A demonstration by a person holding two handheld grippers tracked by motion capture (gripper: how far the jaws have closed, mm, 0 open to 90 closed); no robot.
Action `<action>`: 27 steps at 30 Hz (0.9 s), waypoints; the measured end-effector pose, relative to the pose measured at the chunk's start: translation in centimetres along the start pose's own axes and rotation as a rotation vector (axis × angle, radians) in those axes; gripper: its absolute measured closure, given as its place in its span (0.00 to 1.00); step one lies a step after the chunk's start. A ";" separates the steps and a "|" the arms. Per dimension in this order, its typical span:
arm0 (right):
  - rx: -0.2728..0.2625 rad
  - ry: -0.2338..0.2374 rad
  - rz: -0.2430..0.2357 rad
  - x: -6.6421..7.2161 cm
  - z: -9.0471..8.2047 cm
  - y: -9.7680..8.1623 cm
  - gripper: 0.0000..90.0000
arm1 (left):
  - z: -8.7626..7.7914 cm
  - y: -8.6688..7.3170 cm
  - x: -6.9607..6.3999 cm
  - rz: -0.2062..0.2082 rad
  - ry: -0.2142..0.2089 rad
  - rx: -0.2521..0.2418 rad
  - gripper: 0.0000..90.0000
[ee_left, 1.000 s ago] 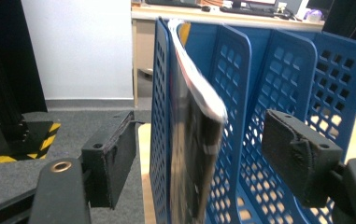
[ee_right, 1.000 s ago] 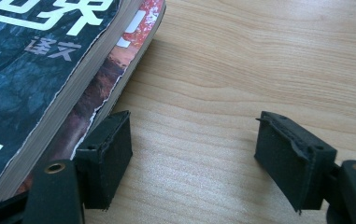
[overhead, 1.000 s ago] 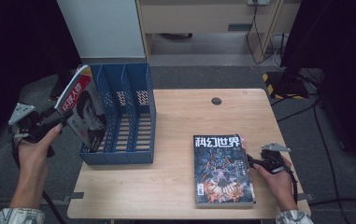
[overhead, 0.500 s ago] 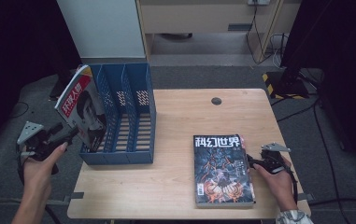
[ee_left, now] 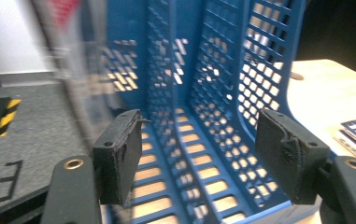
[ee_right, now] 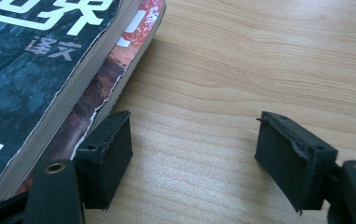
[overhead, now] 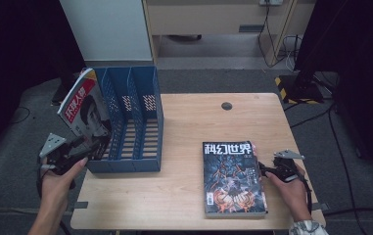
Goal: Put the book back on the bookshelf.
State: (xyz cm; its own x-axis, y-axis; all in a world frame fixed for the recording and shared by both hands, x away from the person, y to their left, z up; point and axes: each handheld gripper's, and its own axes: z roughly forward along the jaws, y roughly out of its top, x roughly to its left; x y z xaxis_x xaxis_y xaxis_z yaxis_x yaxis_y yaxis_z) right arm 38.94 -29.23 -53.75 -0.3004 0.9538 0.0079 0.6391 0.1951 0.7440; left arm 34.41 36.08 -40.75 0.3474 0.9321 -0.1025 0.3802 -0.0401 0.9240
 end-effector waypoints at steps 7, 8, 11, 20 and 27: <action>0.014 -0.016 0.007 -0.3 0.1 0.1 0.21 | 2.5 -0.2 -3.4 0.024 -0.079 0.031 0.35; 0.019 -0.024 0.012 -0.4 0.0 0.1 0.20 | 2.9 -0.2 -3.9 0.029 -0.091 0.036 0.35; 0.015 -0.046 0.013 -0.6 -0.2 0.2 0.19 | 4.0 0.0 -5.6 0.052 -0.124 0.053 0.34; -0.072 0.012 0.006 0.0 -2.0 1.1 0.40 | 7.7 -0.1 -10.2 0.093 -0.211 0.107 0.33; -0.138 0.093 -0.016 1.0 -3.2 1.8 0.49 | 10.8 -0.5 -14.0 0.106 -0.274 0.144 0.33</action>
State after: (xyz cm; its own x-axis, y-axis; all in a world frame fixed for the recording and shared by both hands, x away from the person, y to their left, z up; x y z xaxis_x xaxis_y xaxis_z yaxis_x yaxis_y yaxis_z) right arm 37.50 -28.65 -50.30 -0.3780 0.9244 0.0518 0.5322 0.1712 0.8292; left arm 38.59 19.19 -43.78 0.6020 0.7891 -0.1224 0.4405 -0.2003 0.8751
